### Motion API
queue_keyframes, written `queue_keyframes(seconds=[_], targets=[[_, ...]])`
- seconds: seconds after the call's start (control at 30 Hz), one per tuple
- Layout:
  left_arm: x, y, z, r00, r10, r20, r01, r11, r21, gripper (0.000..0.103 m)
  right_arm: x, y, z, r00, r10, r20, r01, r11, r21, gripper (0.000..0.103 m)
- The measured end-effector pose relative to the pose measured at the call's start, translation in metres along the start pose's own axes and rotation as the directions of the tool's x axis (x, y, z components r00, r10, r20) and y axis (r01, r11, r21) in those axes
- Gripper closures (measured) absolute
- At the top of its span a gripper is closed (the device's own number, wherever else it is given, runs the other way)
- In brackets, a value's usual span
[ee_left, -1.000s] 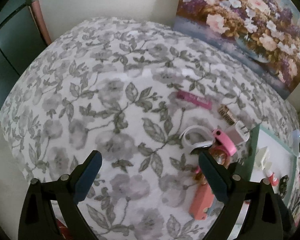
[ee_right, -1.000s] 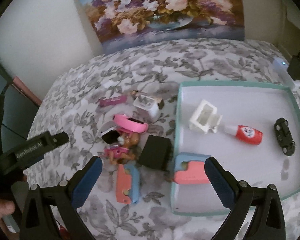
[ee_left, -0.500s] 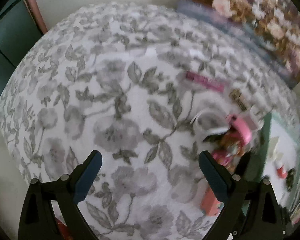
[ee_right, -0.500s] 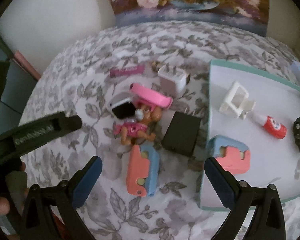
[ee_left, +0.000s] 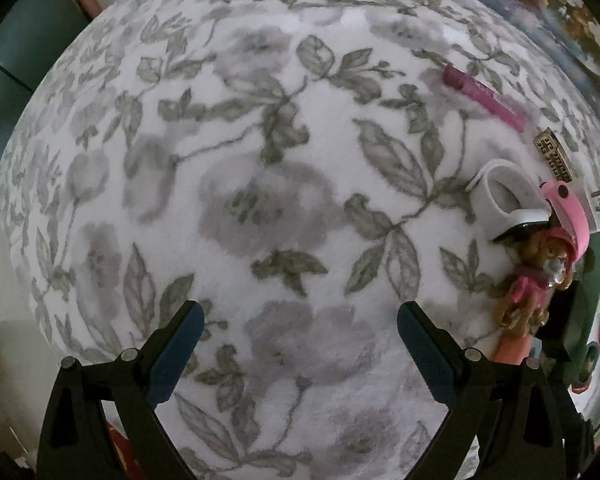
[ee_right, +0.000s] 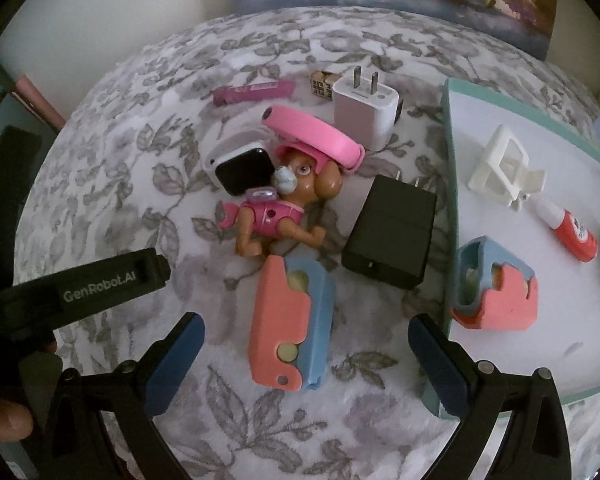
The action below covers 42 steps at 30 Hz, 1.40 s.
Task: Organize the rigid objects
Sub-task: 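Move the right gripper down to the second pink-and-blue block, then grasp the pink-and-blue block with the right gripper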
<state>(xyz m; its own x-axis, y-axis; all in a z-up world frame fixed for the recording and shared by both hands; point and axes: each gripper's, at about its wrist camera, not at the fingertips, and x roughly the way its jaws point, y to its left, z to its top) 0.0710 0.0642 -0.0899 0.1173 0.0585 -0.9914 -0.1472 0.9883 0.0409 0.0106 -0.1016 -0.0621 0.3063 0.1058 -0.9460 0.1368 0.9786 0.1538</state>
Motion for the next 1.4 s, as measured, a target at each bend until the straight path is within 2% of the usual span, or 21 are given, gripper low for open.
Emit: queue_keyframes(seconds=[0.2,0.3,0.57,0.67,0.7,0.73,0.87,1.2,1.4], targets=[[-0.005,0.005,0.005,1.0,0.0,0.02,0.001,1.0,-0.009,0.006,0.01,0.008,0.0,0.999,-0.024,-0.022,0.023,0.999,-0.024,0.001],[-0.006,0.01,0.006,1.0,-0.007,0.017,0.007,1.0,-0.016,0.006,0.019,0.007,-0.002,0.998,-0.044,-0.038,0.043,0.999,-0.018,0.007],[-0.016,0.014,0.009,0.999,-0.011,0.03,0.011,1.0,-0.019,0.006,0.027,0.02,-0.006,0.992,-0.126,-0.012,0.124,0.989,-0.083,0.008],[-0.022,0.017,0.009,0.999,-0.005,0.033,0.006,1.0,-0.02,0.006,0.025,0.022,-0.005,0.992,-0.126,0.003,0.126,0.988,-0.085,0.019],[-0.023,0.016,0.009,0.999,-0.005,0.033,0.005,1.0,-0.022,0.006,0.023,0.024,-0.003,0.992,-0.126,0.012,0.126,0.988,-0.088,0.03],[-0.024,0.016,0.009,0.999,-0.005,0.034,0.005,1.0,-0.021,0.006,0.019,0.025,-0.004,0.992,-0.124,0.022,0.125,0.988,-0.088,0.041],[-0.027,0.013,0.009,0.999,-0.003,0.04,0.004,1.0,-0.017,0.006,0.016,0.024,0.0,0.993,-0.114,0.026,0.116,0.99,-0.081,0.056],[-0.041,-0.003,0.011,0.997,-0.033,0.063,0.034,0.999,-0.004,0.006,0.005,0.002,0.002,1.0,-0.009,0.006,0.009,1.0,-0.021,0.057],[-0.055,-0.01,0.013,0.994,-0.057,0.092,0.058,0.998,-0.009,0.006,-0.015,-0.014,0.011,0.997,0.065,0.037,-0.066,0.998,0.016,0.058]])
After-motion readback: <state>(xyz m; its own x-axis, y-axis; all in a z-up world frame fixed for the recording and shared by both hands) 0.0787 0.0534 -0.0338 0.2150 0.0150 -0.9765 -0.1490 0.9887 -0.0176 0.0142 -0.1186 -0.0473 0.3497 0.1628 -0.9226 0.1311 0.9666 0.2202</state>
